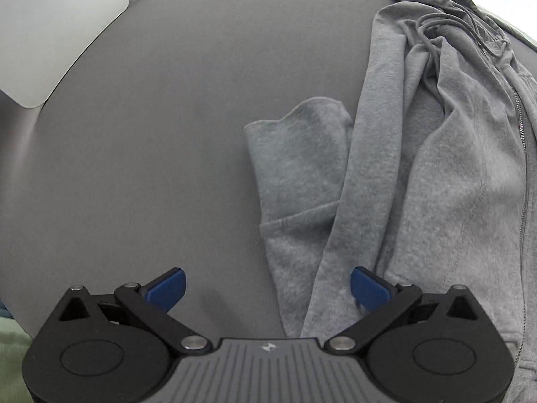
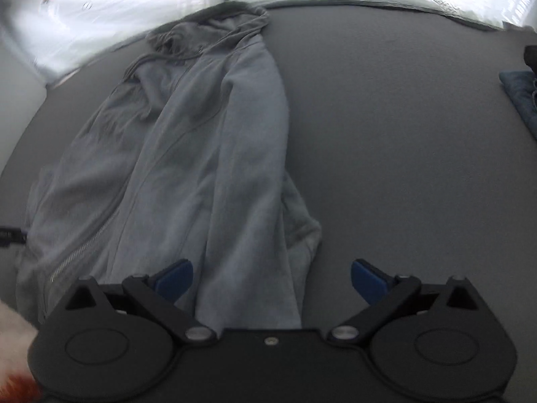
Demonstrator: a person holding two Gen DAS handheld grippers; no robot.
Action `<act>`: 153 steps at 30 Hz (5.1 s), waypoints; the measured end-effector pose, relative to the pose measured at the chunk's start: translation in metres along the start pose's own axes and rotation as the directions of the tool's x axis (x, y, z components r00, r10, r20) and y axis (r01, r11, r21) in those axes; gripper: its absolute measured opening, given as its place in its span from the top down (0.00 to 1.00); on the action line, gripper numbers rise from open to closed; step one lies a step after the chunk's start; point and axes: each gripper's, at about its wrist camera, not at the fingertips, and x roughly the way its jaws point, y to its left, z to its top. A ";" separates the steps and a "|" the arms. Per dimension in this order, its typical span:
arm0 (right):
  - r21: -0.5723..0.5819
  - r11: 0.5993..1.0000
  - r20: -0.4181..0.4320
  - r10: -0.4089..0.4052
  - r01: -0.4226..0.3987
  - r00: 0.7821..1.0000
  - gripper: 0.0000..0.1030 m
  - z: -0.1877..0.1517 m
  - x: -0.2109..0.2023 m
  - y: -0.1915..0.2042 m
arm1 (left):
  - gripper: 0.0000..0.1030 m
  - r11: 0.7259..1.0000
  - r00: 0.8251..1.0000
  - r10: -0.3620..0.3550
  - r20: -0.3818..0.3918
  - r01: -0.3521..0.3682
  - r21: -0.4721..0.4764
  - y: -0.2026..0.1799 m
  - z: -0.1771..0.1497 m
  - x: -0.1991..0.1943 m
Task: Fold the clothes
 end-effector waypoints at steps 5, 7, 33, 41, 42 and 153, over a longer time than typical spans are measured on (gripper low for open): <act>-0.139 0.988 -0.082 -0.074 0.062 0.994 0.08 -0.028 0.007 0.020 | 0.00 0.997 0.997 0.067 0.036 -0.068 0.031 -0.003 -0.015 -0.004; -0.117 0.991 -0.077 -0.070 0.061 0.995 0.10 -0.031 0.005 0.017 | 0.00 0.993 0.993 0.100 0.067 -0.104 0.049 -0.006 -0.017 -0.008; 0.083 0.860 0.252 -0.507 0.503 0.825 0.53 0.028 -0.058 -0.030 | 0.99 0.942 0.979 0.017 0.204 -0.084 0.326 -0.016 0.012 -0.039; 0.121 0.888 0.220 -0.460 0.444 0.860 0.53 0.012 -0.051 0.017 | 0.98 0.938 0.915 0.030 0.403 -0.166 0.305 0.018 0.051 -0.101; 0.151 0.889 0.214 -0.456 0.432 0.864 0.52 0.012 -0.052 0.015 | 0.98 0.933 0.919 -0.003 0.395 -0.139 0.331 0.019 0.067 -0.101; 0.683 0.559 0.047 -0.677 0.471 0.735 0.56 -0.026 -0.143 -0.240 | 0.29 0.890 0.977 -0.065 0.202 -0.035 0.455 -0.150 -0.053 -0.111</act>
